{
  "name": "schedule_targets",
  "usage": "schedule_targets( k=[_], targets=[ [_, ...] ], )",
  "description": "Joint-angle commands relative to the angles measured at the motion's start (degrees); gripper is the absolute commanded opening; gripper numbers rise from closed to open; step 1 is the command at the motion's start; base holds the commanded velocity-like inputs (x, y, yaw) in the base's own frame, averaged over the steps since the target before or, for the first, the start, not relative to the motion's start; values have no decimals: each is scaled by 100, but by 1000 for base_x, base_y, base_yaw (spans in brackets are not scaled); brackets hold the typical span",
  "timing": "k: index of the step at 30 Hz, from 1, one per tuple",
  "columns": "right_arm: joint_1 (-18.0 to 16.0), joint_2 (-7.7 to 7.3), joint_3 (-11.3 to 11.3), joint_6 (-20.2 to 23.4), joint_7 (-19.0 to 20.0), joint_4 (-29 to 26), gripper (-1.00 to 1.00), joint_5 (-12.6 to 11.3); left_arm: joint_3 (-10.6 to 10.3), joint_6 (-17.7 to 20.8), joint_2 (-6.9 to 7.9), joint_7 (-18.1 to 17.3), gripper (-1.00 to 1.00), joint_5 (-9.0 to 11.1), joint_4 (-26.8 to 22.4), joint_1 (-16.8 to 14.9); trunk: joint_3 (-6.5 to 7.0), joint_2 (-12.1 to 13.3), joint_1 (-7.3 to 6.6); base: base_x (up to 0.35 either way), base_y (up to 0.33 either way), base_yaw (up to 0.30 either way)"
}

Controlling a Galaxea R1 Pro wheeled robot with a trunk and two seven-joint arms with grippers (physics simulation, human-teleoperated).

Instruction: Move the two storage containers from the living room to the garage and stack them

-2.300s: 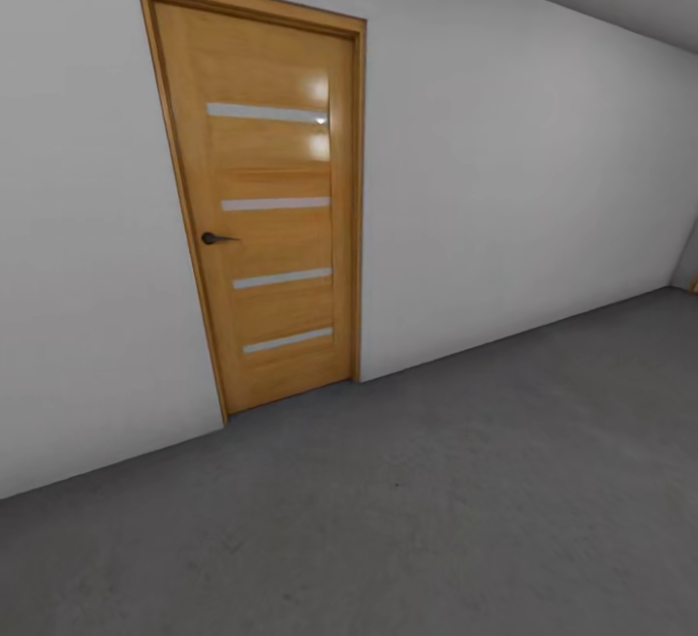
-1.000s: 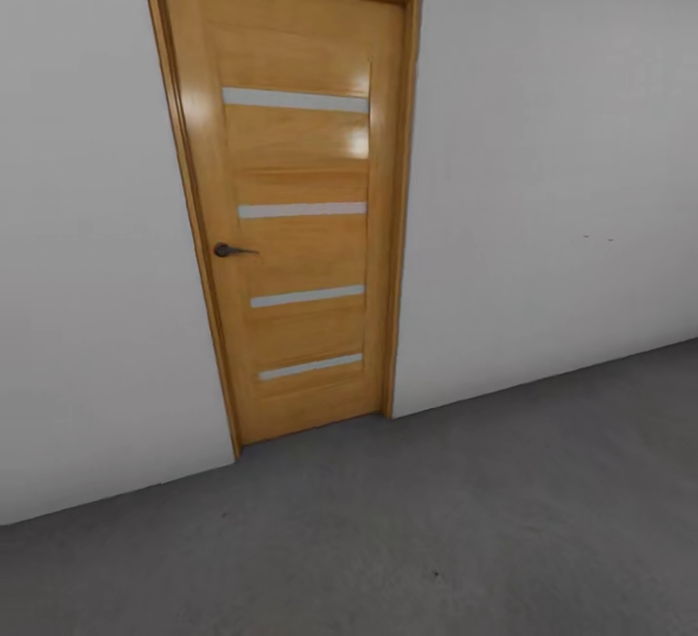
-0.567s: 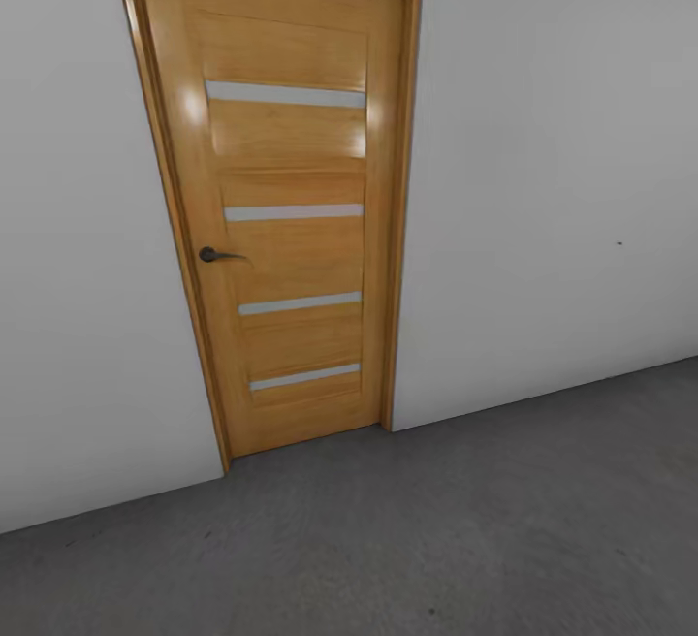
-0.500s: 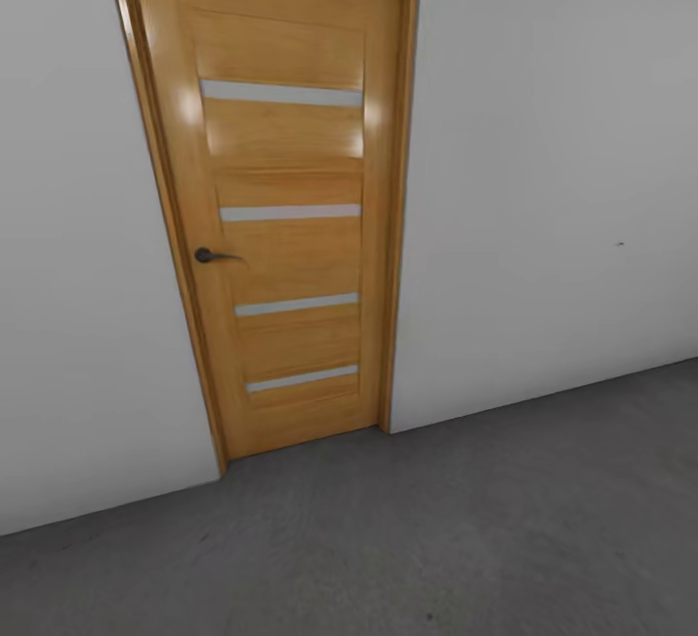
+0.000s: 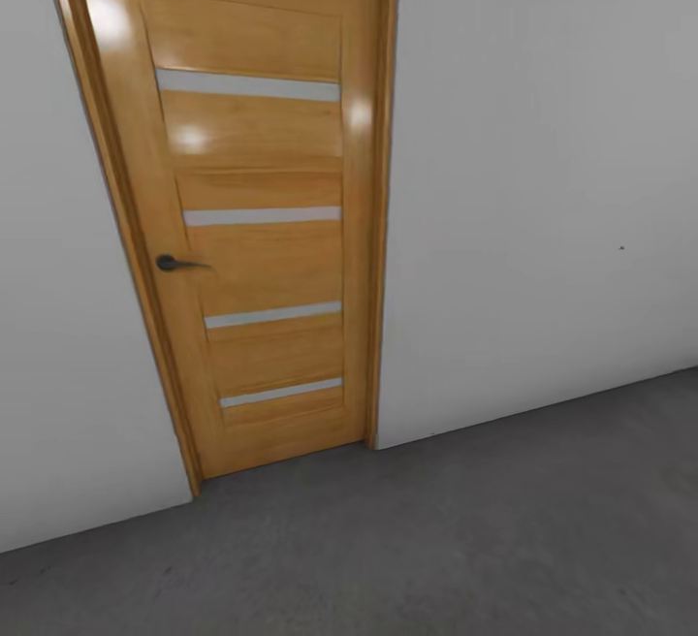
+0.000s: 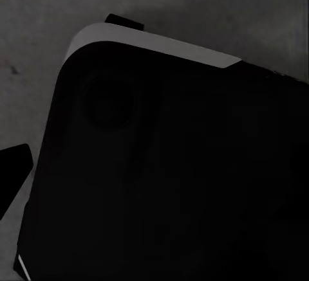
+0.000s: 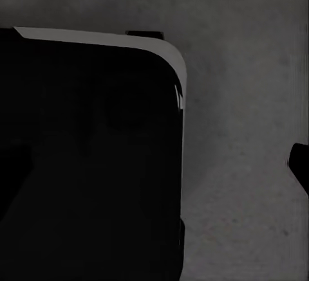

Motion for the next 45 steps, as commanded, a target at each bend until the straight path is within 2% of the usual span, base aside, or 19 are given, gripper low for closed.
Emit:
schedule_targets(
  k=[1, 8, 27, 45],
  targets=[
    [-2, 13, 1, -28, -14, 8, 100, -1, 4, -16, -1, -1, 100, 25, 1, -1, -4, -2, 3, 283, -228, 0],
    [-2, 14, -23, -75, -15, 9, 100, -44, 11, -20, -1, 1, 100, 28, 0, -1, -4, -2, 3, 283, -228, 91],
    [-2, -10, -45, -80, -16, 8, 100, -55, 33, -42, -1, -2, 100, 77, -7, -1, -4, -2, 3, 248, -194, 263],
    [-2, -22, -45, -72, -16, 8, 100, -55, 38, -42, 8, -7, 100, 87, -7, -1, -4, -2, 3, 28, -14, 270]
  ],
)
